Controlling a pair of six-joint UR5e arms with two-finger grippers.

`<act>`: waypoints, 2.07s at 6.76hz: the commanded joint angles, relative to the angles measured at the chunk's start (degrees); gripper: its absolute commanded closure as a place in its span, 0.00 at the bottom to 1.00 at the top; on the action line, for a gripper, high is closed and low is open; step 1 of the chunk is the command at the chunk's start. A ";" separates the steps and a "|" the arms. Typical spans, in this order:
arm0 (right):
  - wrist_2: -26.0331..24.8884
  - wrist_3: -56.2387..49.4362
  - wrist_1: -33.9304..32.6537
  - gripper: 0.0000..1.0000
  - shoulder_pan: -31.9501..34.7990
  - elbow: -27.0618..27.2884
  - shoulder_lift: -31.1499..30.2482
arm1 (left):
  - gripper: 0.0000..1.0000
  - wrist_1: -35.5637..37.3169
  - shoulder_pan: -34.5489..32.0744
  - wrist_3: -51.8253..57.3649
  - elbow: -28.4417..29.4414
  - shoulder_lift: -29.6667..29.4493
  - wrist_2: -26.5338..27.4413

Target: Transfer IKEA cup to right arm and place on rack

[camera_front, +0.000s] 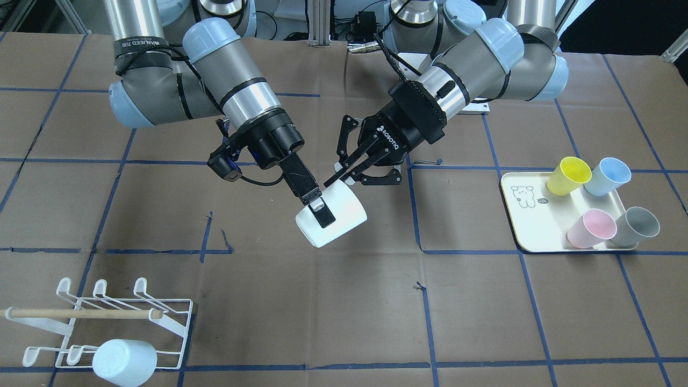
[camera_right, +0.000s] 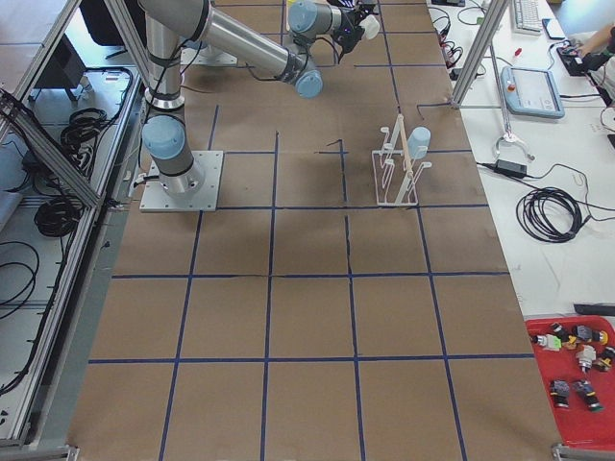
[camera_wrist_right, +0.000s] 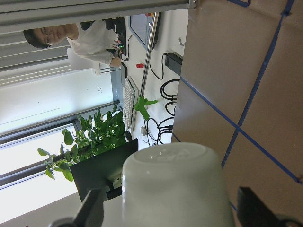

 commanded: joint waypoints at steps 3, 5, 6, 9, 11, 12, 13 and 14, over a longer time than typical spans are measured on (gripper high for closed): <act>0.33 0.11 0.00 0.39 0.15 -0.30 0.39 | 1.00 0.00 0.00 -0.40 0.07 0.09 0.00; 0.42 0.11 -0.09 0.57 0.06 -0.21 0.22 | 0.56 0.00 0.00 -3.36 0.25 0.18 0.00; 0.42 0.11 -0.09 0.60 0.06 -0.21 0.13 | 0.18 1.39 0.00 -6.00 0.34 0.00 0.17; 0.51 -0.06 -0.18 0.70 0.06 -0.39 0.21 | 0.01 3.34 0.35 -8.84 -0.19 -0.09 0.26; 0.25 -0.77 -0.09 0.78 -1.94 -0.82 0.48 | 0.01 2.90 6.64 -8.84 -1.59 2.35 -0.08; 0.51 -2.07 -0.70 0.78 -4.92 -0.83 0.48 | 0.01 2.12 9.98 -8.93 -3.86 5.25 0.00; 0.60 -5.83 -0.88 0.78 -8.25 -1.26 0.48 | 0.01 -1.63 11.76 -8.93 -3.80 6.75 0.44; 0.60 -10.83 -0.88 0.78 -10.81 -2.48 0.65 | 0.01 -7.85 11.95 -8.84 -1.62 7.20 7.31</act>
